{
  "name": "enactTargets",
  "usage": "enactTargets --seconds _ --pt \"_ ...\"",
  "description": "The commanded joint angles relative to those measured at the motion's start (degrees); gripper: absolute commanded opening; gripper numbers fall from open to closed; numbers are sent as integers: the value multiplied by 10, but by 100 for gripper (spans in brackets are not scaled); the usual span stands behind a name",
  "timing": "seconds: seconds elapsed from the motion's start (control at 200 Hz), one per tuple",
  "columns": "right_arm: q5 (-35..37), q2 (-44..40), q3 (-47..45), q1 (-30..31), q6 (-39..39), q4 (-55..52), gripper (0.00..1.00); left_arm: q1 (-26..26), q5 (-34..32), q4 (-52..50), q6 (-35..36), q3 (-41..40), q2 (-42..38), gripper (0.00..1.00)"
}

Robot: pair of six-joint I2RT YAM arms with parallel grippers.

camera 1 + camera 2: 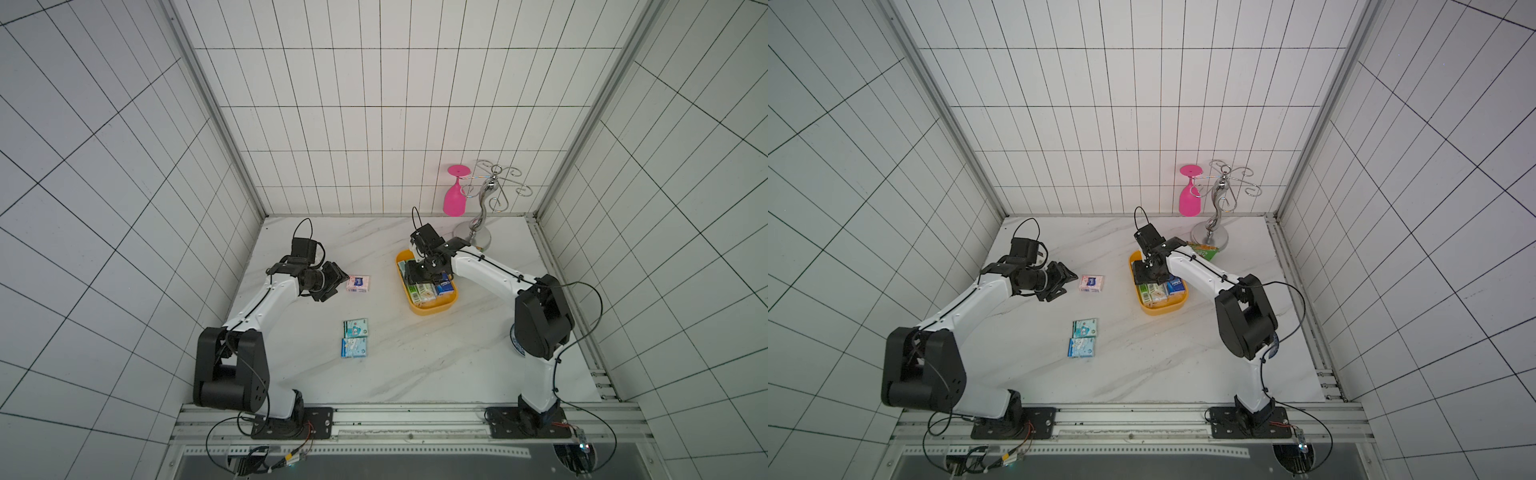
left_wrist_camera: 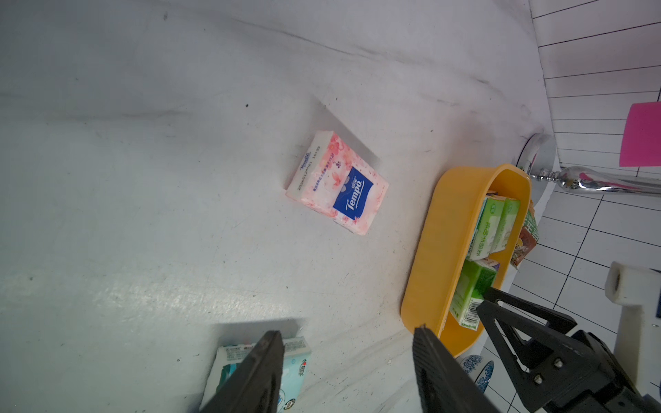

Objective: Put the pocket tissues into the storage box
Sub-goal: Place the pocket tissues in the storage box.

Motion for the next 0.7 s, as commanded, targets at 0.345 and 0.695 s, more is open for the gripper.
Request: enactTargets --seconds 0.345,0.695 --pt "17 2 -2 0 -6 -32 56 -3 -8 -9 -13 17 -5 64" --pt "-63 -34 -60 23 14 13 58 -1 -26 -23 -3 28 -12 64"
